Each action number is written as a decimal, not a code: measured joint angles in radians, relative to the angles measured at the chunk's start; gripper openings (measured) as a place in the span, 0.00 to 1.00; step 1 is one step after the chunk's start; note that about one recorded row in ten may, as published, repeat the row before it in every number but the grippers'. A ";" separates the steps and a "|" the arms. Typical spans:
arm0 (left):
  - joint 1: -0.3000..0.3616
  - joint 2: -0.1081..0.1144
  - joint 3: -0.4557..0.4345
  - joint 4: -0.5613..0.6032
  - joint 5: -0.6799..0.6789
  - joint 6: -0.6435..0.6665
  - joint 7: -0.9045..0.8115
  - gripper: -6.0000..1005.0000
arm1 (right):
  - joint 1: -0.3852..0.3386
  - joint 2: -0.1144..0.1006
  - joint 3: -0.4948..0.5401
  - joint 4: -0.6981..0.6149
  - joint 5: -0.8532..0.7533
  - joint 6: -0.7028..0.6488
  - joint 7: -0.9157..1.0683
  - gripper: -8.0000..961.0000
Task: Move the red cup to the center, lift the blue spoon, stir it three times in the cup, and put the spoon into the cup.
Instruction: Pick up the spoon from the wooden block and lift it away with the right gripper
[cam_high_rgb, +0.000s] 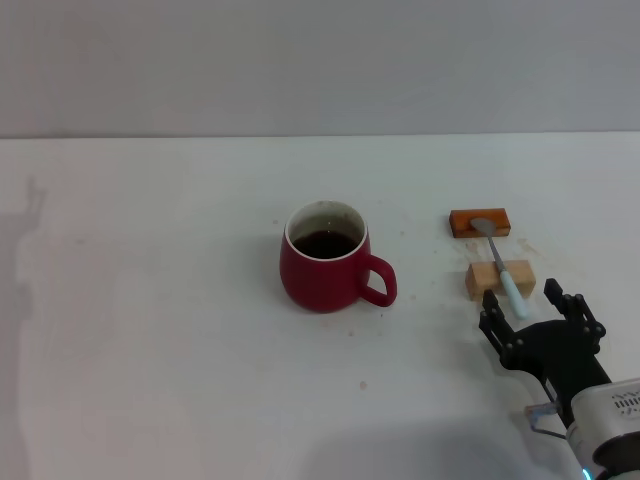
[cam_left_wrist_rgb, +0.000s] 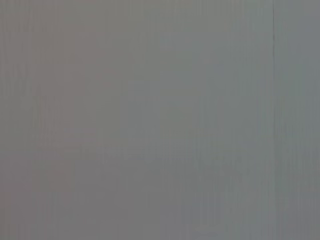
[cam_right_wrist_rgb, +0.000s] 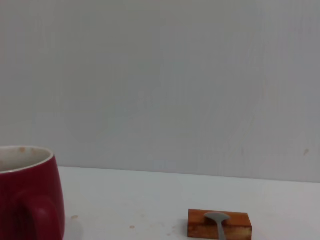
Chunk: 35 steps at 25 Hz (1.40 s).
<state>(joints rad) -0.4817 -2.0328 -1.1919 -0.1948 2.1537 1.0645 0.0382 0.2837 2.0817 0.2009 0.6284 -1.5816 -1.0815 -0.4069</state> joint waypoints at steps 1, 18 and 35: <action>0.000 0.000 0.000 0.000 0.000 0.000 0.000 0.86 | 0.004 0.000 0.001 -0.003 0.000 0.002 0.002 0.72; 0.000 -0.001 -0.002 -0.002 -0.003 0.000 -0.005 0.86 | 0.026 -0.002 0.008 -0.021 0.000 0.034 0.027 0.70; -0.002 -0.001 -0.003 -0.002 -0.001 0.001 -0.008 0.86 | 0.036 -0.002 0.008 -0.026 -0.004 0.052 0.042 0.60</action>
<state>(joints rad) -0.4832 -2.0340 -1.1950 -0.1964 2.1526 1.0652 0.0306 0.3202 2.0792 0.2086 0.6027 -1.5860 -1.0290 -0.3652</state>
